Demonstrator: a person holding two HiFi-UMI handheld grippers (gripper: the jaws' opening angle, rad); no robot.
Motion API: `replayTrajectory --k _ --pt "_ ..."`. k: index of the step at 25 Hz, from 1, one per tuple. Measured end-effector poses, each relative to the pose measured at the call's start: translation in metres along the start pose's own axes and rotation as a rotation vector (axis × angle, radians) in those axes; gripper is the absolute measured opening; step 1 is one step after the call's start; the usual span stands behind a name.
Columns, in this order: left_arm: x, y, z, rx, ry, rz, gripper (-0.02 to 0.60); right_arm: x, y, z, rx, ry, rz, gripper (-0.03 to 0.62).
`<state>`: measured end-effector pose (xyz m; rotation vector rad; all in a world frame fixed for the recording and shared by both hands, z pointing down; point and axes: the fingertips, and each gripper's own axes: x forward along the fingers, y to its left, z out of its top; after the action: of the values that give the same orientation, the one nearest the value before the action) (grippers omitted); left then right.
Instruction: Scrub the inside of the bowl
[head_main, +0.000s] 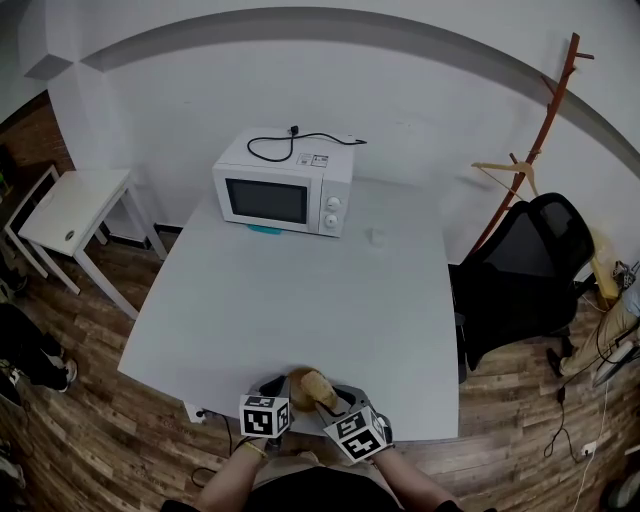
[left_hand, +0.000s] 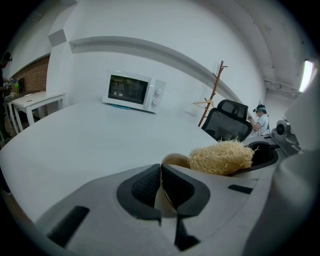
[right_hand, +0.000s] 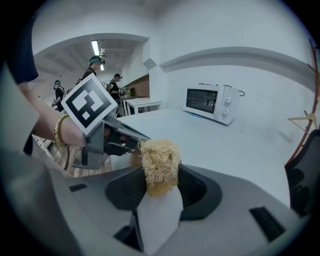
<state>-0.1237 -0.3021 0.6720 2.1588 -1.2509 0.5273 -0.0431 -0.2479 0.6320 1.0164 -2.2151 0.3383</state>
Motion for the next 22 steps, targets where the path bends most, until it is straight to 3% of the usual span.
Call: replayTrajectory --k 14,16,22 --pt "0.009 0.007 -0.004 -0.039 0.0 0.05 0.033 -0.011 0.001 -0.009 0.051 -0.02 -0.02 0.176" --pt "0.005 0.009 -0.001 -0.049 -0.021 0.065 0.127 -0.014 0.002 -0.009 0.05 -0.022 -0.016 0.176" --pt "-0.022 0.013 0.015 -0.073 -0.102 0.115 0.146 -0.026 0.005 -0.006 0.046 -0.062 -0.015 0.176"
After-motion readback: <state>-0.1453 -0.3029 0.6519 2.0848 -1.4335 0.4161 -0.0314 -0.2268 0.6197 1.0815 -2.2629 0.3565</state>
